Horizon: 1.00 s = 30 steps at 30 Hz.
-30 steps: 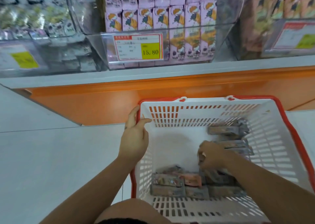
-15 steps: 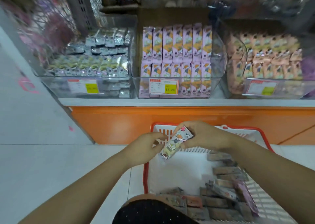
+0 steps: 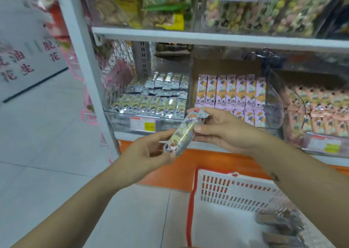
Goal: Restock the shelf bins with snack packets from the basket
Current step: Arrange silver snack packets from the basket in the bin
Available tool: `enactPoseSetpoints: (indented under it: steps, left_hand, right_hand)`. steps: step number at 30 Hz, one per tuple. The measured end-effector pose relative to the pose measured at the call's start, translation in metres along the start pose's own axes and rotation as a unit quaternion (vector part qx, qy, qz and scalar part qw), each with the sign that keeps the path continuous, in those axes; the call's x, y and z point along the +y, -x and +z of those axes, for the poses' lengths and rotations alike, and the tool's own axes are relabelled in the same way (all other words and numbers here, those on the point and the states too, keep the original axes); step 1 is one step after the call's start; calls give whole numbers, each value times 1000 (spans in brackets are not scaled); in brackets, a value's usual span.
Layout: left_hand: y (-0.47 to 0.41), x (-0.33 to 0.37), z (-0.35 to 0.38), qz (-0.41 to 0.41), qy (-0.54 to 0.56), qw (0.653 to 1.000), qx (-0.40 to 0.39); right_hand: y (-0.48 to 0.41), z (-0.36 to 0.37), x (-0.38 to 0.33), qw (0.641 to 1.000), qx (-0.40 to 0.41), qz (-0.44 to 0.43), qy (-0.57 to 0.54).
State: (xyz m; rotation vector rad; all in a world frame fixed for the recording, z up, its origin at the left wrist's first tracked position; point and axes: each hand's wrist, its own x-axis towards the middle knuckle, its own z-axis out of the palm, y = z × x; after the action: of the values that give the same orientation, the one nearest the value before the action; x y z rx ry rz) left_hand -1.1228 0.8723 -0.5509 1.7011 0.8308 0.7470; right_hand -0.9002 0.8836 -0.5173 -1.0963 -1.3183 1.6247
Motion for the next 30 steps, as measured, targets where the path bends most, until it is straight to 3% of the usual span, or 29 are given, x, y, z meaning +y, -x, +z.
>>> enactPoseSetpoints:
  steps: [3,5,6,9,11,13,18,22,30]
  left_hand:
    - [-2,4,-18,3,-1,999,46]
    - [-11,5,-29,1,-30,994,108]
    - [-16,5,-35,-10,-44,989,144]
    - [-36,4,-43,-66,-17,975,210]
    - [-50,3,-50,-93,45,968,231]
    - [-68,3,-63,-91,31,960,265]
    - [-122,-2,-100,-73,-132,917,371]
    - [-167,-17,-119,-100,-164,888,419]
    - [-208,-42,-131,-152,-265,889,340]
  right_hand:
    - [-25,18,-11,1000,15,-11,-8]
    - [-44,26,-18,993,45,-44,102]
    - [-54,26,-22,970,71,-69,220]
    - [-83,11,-29,813,116,-99,561]
    - [-98,-2,-24,758,85,-70,643]
    - [-107,-12,-15,732,57,-40,677]
    - [-116,-17,-6,729,60,-49,680]
    - [-117,-18,-3,737,62,-49,671]
    - [-119,-21,0,753,56,-65,652]
